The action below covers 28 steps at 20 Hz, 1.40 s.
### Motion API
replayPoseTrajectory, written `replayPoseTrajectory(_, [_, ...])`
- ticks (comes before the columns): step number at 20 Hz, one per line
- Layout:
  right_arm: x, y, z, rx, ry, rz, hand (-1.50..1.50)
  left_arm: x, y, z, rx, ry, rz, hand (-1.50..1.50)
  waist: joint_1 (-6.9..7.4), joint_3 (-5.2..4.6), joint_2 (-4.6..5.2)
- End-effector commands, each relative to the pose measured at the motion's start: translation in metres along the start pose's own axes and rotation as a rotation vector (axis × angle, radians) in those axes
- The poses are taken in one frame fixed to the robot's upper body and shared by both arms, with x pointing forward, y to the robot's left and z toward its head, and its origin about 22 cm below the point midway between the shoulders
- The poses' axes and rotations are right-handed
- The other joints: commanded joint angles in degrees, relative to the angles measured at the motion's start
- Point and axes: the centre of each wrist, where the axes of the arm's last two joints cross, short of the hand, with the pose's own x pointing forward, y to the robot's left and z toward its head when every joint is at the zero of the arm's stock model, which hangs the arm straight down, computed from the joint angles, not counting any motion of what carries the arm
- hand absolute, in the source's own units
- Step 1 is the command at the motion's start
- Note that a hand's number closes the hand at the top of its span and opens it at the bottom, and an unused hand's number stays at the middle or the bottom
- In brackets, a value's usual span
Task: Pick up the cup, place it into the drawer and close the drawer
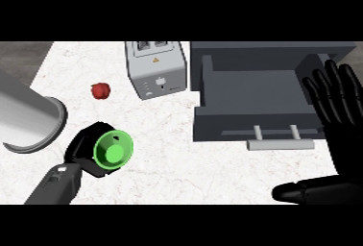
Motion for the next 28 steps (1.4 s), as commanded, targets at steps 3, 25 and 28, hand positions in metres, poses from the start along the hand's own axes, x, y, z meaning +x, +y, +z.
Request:
replayPoseTrajectory(3, [0.004,-0.001,0.0,-0.009,-0.01,-0.009,-1.5,0.01,0.004,-0.01,-0.065,-0.213,0.084,1.5,-0.08,0.03,-0.05])
replayPoseTrajectory(25, [0.003,-0.004,0.015,-0.028,0.007,0.002,-1.5,0.081,-0.085,-0.056,0.156,-0.464,-0.01,1.5,1.25,0.21,-0.6])
replayPoseTrajectory(28, [-0.001,-0.003,0.011,-0.026,0.031,0.011,-1.5,0.113,-0.111,-0.069,0.126,-0.459,0.023,1.5,1.33,0.21,-0.61])
